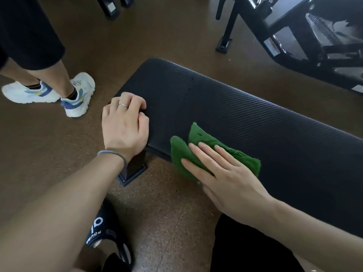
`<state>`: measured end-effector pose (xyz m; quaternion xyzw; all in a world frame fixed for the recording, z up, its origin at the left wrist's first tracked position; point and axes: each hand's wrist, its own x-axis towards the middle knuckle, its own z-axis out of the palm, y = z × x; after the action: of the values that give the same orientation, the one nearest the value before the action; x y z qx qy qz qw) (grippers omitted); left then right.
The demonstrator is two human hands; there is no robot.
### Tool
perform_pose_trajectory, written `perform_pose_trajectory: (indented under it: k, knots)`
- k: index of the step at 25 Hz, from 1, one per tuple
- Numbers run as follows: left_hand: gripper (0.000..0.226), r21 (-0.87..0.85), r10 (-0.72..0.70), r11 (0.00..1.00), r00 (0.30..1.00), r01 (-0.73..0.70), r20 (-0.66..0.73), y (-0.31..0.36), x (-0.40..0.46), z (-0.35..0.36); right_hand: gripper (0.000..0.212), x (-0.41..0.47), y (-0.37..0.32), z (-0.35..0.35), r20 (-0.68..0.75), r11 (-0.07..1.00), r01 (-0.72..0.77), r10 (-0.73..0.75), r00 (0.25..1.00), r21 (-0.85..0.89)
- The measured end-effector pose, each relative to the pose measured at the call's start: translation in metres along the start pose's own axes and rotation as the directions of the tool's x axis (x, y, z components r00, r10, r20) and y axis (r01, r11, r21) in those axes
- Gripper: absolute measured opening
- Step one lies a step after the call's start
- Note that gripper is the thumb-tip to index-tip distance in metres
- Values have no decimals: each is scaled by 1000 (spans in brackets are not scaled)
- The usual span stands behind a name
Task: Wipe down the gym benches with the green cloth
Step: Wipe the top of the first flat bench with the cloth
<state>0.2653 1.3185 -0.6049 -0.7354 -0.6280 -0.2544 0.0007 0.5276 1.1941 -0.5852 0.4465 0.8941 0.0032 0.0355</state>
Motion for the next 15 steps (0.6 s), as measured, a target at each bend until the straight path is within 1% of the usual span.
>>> perform_pose_trajectory:
  k: [3, 6, 8, 11, 12, 13, 14, 15]
  knots:
    - [20, -2, 27, 1000, 1000, -27, 2, 0, -1, 1, 63, 40, -7, 0, -40, 1000, 25, -24, 999, 11]
    - [20, 21, 42, 999, 999, -42, 33, -3, 0, -2, 60, 84, -22, -3, -76, 999, -25, 28, 997, 35]
    - [19, 5, 52, 999, 998, -52, 42, -4, -1, -4, 61, 73, -20, 0, -67, 999, -28, 30, 997, 31]
    - [22, -48, 92, 995, 994, -89, 65, -10, 2, -9, 67, 17, -4, 8, -49, 994, 76, -79, 996, -76]
    - [25, -35, 48, 998, 996, -45, 71, -19, 4, -10, 70, 2, 2, 9, -43, 990, 100, -104, 994, -101]
    - [31, -34, -62, 997, 995, 65, 76, -31, 8, -11, 73, -5, 7, 9, -48, 987, 110, -116, 992, -119]
    - [37, -87, -223, 969, 969, 233, 108, -42, 11, -12, 74, -1, 8, 9, -60, 985, 114, -122, 991, -128]
    - [41, -191, -376, 891, 906, 411, 194, -51, 13, -12, 73, 11, 4, 8, -71, 986, 113, -123, 990, -124]
